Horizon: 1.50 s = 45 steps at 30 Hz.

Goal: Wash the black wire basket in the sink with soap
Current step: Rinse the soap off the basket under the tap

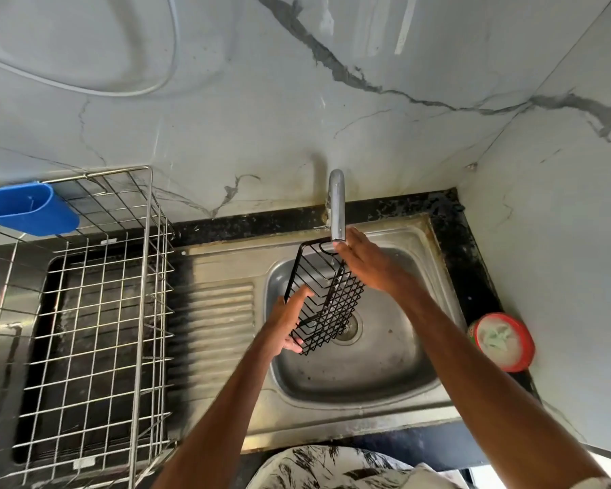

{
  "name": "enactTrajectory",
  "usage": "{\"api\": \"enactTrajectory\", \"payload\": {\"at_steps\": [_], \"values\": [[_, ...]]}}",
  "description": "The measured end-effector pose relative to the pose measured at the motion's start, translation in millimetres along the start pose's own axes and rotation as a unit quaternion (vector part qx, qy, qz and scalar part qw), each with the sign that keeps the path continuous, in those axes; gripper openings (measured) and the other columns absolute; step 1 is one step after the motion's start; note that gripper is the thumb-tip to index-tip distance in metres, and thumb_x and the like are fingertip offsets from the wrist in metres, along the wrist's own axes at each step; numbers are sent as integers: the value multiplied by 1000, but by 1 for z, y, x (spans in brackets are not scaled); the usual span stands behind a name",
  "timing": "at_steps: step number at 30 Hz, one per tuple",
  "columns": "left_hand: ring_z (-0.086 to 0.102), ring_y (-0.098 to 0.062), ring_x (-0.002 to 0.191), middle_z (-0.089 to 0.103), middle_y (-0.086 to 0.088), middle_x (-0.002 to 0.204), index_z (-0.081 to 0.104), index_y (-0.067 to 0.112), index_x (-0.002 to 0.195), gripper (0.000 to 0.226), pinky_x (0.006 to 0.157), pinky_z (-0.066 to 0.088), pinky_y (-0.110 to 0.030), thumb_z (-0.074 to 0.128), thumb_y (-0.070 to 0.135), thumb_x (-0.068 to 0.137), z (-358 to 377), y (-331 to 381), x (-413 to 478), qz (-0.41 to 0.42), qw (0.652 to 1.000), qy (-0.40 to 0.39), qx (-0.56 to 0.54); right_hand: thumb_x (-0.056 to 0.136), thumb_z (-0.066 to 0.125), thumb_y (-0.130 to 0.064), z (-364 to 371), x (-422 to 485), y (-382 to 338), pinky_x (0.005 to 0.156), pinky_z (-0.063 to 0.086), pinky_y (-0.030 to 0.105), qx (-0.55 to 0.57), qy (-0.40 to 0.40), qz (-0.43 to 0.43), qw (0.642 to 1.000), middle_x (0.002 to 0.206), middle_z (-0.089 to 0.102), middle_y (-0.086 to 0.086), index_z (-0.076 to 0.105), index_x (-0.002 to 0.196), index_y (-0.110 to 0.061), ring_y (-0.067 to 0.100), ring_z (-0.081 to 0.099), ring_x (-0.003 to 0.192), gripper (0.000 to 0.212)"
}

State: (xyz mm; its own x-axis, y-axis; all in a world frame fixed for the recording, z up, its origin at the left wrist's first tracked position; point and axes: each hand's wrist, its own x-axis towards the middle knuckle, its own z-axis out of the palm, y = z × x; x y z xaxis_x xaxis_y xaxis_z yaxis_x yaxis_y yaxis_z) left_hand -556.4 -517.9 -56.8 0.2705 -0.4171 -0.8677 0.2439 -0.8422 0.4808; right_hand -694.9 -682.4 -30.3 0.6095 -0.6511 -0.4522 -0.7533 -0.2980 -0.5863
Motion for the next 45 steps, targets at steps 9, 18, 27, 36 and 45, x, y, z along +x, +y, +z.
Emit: {"api": "enactTrajectory", "payload": {"at_steps": [9,18,27,36,45], "values": [[37,-48,146,17,-15,171,32,32,159,99,88,59,-64,49,90,80,-6,4,-10,-20,998,-22,-51,102,12,-62,38,-35,-45,124,-9,39,-116,37,-170,978,169,-11,3,-9,160,-17,15,-12,155,76],[45,-55,137,25,-22,165,37,22,156,116,84,59,-66,56,93,66,-5,10,-13,-66,992,-34,-105,101,12,-64,32,-41,-37,125,-7,46,-73,34,-143,986,169,-9,5,-3,161,-18,24,-15,154,78],[57,-57,120,34,-28,156,43,13,151,105,80,57,-67,46,90,80,-11,12,-9,-85,988,-28,-130,105,8,-56,31,-30,-17,124,0,59,-134,67,-178,972,169,-2,-9,2,161,-30,13,-1,156,62],[55,-54,124,37,-26,155,36,20,157,119,68,62,-59,46,98,67,-12,19,-18,-48,996,20,-78,106,19,-54,43,-37,-44,127,-4,41,-74,107,-190,973,168,-12,2,-15,159,-16,15,-9,155,74],[44,-52,138,33,-24,160,32,20,159,102,89,55,-71,49,86,83,-12,21,-19,-24,998,31,-44,104,27,-59,20,-20,-26,125,4,51,-82,80,-153,982,169,8,2,4,162,-33,17,9,153,67]]}}
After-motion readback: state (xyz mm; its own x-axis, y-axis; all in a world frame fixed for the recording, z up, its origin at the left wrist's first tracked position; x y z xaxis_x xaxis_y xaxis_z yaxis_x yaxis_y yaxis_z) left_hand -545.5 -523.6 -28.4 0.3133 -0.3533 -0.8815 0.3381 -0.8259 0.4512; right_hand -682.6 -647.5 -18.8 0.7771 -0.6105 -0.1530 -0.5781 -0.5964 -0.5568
